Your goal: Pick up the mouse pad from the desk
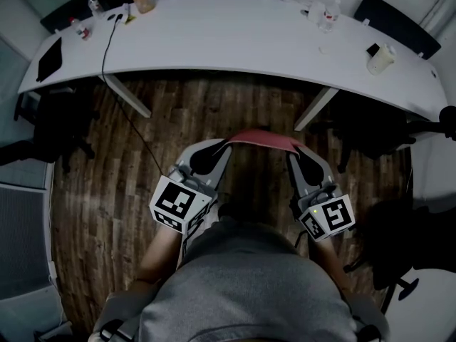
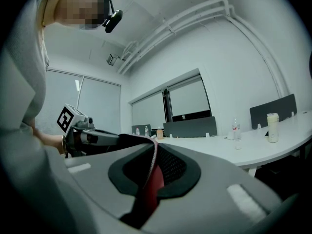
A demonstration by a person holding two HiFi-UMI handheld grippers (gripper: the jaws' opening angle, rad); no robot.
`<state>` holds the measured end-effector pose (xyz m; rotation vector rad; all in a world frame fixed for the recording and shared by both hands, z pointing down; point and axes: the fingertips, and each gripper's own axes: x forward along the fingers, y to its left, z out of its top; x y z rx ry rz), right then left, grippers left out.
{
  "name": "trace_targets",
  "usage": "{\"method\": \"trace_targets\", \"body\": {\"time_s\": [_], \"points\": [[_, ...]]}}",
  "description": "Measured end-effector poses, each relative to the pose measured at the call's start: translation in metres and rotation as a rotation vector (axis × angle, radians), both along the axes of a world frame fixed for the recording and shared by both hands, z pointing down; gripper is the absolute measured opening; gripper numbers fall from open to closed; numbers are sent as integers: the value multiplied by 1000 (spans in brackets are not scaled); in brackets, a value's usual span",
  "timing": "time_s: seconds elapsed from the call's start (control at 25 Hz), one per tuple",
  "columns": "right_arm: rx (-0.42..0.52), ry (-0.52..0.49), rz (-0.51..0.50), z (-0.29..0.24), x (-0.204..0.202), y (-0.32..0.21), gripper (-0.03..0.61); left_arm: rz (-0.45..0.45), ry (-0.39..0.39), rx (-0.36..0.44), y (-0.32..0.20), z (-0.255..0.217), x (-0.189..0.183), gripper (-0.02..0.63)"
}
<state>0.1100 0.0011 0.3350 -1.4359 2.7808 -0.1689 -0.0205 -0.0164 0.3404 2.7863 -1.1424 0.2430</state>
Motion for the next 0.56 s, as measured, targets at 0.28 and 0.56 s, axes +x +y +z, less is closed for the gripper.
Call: {"method": "trace_targets", "body": {"time_s": [0.28, 0.56], "points": [[-6, -12, -2, -2, -1, 1, 23, 8, -4, 10, -1, -3, -1, 20], [-6, -11, -5, -3, -3, -1, 23, 13, 0, 15, -3, -4, -3, 20]]}}
